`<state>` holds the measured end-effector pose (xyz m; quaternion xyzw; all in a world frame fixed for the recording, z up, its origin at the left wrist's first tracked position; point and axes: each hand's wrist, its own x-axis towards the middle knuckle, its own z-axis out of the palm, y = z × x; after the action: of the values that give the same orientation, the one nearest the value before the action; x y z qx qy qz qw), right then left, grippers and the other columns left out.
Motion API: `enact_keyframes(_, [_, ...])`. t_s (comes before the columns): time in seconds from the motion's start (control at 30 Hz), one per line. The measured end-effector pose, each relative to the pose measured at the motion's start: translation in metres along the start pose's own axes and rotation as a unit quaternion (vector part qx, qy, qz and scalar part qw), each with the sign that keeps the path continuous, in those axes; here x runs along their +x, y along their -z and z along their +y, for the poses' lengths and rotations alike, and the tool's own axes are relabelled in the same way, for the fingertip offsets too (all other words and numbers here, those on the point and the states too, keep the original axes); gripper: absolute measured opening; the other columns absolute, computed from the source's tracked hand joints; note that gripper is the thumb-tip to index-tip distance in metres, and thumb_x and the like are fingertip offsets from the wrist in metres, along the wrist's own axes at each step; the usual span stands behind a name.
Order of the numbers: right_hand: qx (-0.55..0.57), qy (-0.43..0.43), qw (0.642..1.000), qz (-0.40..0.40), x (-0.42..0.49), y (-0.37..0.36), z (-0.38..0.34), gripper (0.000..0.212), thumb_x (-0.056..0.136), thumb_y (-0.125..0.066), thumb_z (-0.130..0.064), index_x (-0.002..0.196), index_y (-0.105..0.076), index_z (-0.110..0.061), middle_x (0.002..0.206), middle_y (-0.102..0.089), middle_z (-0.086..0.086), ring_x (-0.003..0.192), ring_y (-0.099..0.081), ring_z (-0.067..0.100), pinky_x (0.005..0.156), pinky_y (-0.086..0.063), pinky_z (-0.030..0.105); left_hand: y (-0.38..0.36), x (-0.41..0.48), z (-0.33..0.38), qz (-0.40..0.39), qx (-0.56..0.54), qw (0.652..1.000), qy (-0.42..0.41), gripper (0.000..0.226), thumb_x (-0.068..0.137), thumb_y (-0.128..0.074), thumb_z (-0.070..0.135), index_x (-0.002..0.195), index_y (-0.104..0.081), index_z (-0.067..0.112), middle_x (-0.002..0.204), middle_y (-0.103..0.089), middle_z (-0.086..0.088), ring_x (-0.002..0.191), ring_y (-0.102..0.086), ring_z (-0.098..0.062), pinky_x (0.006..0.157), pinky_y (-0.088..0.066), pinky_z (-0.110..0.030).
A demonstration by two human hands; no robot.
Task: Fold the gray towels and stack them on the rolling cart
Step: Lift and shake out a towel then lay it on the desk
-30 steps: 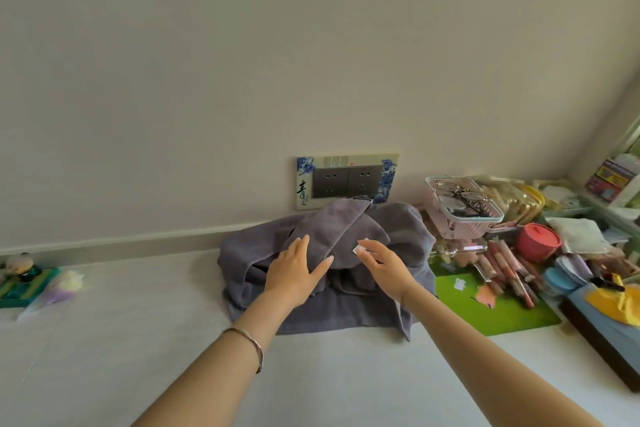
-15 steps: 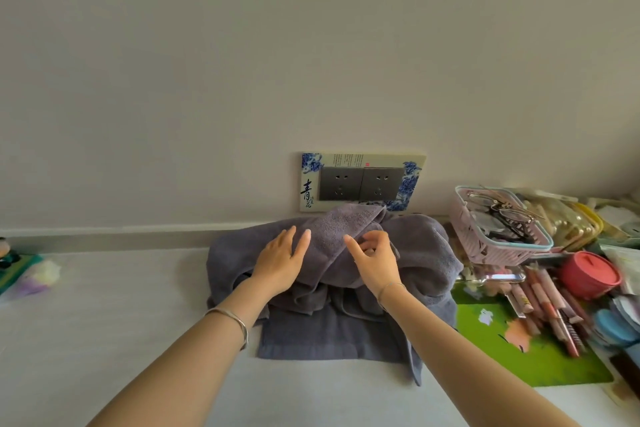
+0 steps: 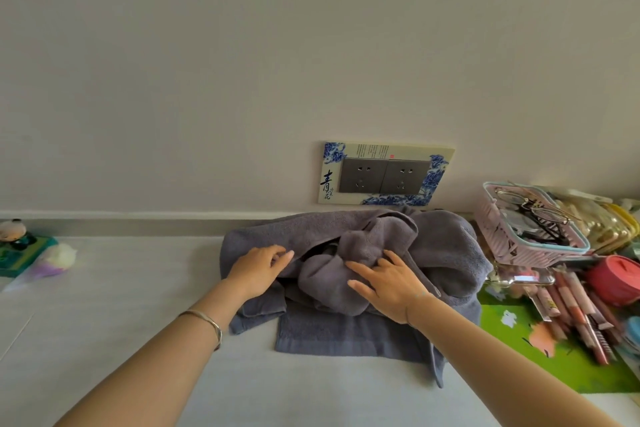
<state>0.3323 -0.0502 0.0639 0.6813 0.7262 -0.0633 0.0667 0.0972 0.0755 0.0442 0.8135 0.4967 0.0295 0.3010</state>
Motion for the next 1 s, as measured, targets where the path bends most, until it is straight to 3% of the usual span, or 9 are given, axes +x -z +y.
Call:
enact_keyframes(0.13, [-0.035, -0.008, 0.996, 0.076, 0.001, 0.006, -0.012, 0.107, 0.068, 0.028, -0.070, 0.123, -0.056, -0.031, 0.109, -0.064, -0.005, 0.110, -0.050, 0.017, 0.100, -0.024, 0.032, 0.002, -0.001, -0.009, 0.006, 0.154, 0.987, -0.038, 0.051, 0.087, -0.064, 0.038, 0.133, -0.048, 0.023, 0.124, -0.052, -0.001, 0.119, -0.045, -0.020, 0.094, -0.042, -0.034])
enact_keyframes(0.3, [-0.046, 0.054, 0.973, 0.221, 0.011, 0.003, -0.023, 0.046, 0.088, -0.034, -0.056, 0.077, -0.070, -0.028, 0.084, -0.054, -0.009, 0.083, -0.051, 0.015, 0.085, -0.034, 0.029, 0.003, -0.004, -0.018, 0.038, 0.212, 0.976, -0.010, 0.028, 0.088, -0.064, 0.029, 0.115, -0.060, 0.020, 0.117, -0.061, -0.002, 0.111, -0.056, -0.022, 0.086, -0.044, -0.032])
enact_keyframes(0.4, [0.033, 0.095, 0.981, 0.166, 0.010, 0.005, -0.036, 0.036, 0.086, -0.047, -0.056, 0.104, -0.060, -0.028, 0.121, -0.052, -0.009, 0.111, -0.047, 0.015, 0.105, -0.032, 0.031, 0.010, -0.009, -0.023, 0.052, 0.135, 0.988, -0.046, 0.006, 0.086, -0.067, 0.029, 0.086, -0.066, 0.023, 0.094, -0.062, 0.004, 0.093, -0.059, -0.016, 0.076, -0.043, -0.027])
enact_keyframes(0.47, [0.118, 0.073, 0.983, 0.123, 0.011, 0.010, -0.047, 0.056, 0.083, -0.056, -0.057, 0.129, -0.044, -0.029, 0.141, -0.040, -0.010, 0.129, -0.035, 0.014, 0.112, -0.021, 0.028, 0.017, -0.013, -0.025, 0.033, -0.022, 0.997, -0.072, 0.020, 0.082, -0.072, 0.025, 0.070, -0.057, 0.025, 0.075, -0.058, 0.010, 0.075, -0.056, -0.009, 0.071, -0.041, -0.024])
enact_keyframes(0.57, [0.196, 0.056, 0.973, 0.107, 0.018, 0.021, -0.063, 0.079, 0.079, -0.063, -0.056, 0.144, -0.027, -0.029, 0.143, -0.040, -0.007, 0.130, -0.035, 0.015, 0.112, -0.027, 0.031, 0.039, -0.029, -0.012, -0.042, -0.223, 0.970, -0.085, 0.021, 0.088, -0.066, 0.022, 0.073, -0.051, 0.020, 0.053, -0.047, 0.010, 0.048, -0.038, -0.003, 0.053, -0.033, -0.019])
enact_keyframes(0.63, [0.216, 0.039, 0.971, 0.093, 0.023, 0.027, -0.071, 0.071, 0.078, -0.062, -0.058, 0.138, -0.036, -0.030, 0.134, -0.050, -0.005, 0.123, -0.044, 0.018, 0.107, -0.035, 0.034, 0.057, -0.042, 0.000, -0.066, -0.287, 0.951, -0.097, 0.019, 0.093, -0.057, 0.026, 0.079, -0.047, 0.017, 0.055, -0.044, 0.006, 0.051, -0.034, -0.006, 0.048, -0.028, -0.017])
enact_keyframes(0.8, [0.171, 0.032, 0.978, 0.120, 0.019, 0.051, -0.085, 0.041, 0.081, -0.060, -0.058, 0.079, -0.051, -0.018, 0.077, -0.057, 0.001, 0.076, -0.051, 0.023, 0.074, -0.040, 0.035, 0.097, -0.077, 0.026, -0.047, -0.357, 0.930, -0.077, 0.020, 0.100, -0.041, 0.032, 0.087, -0.048, 0.018, 0.075, -0.054, 0.005, 0.063, -0.050, 0.001, 0.056, -0.039, -0.013])
enact_keyframes(0.93, [0.167, 0.023, 0.981, 0.097, -0.009, 0.081, -0.087, 0.044, 0.081, -0.062, -0.054, 0.073, -0.059, -0.011, 0.058, -0.051, -0.004, 0.060, -0.044, 0.018, 0.061, -0.033, 0.033, 0.136, -0.106, 0.035, -0.071, -0.221, 0.972, -0.046, 0.070, 0.068, -0.043, 0.083, 0.089, -0.055, 0.018, 0.088, -0.058, 0.006, 0.084, -0.054, -0.011, 0.081, -0.040, -0.027])
enact_keyframes(1.0, [0.188, 0.018, 0.978, 0.091, -0.025, 0.097, -0.089, 0.059, 0.075, -0.060, -0.064, 0.072, -0.061, -0.005, 0.060, -0.053, 0.005, 0.060, -0.044, 0.019, 0.064, -0.038, 0.037, 0.156, -0.126, 0.041, -0.115, -0.167, 0.978, -0.041, 0.077, 0.058, -0.052, 0.088, 0.086, -0.061, 0.017, 0.088, -0.065, 0.005, 0.080, -0.060, -0.011, 0.081, -0.045, -0.028])
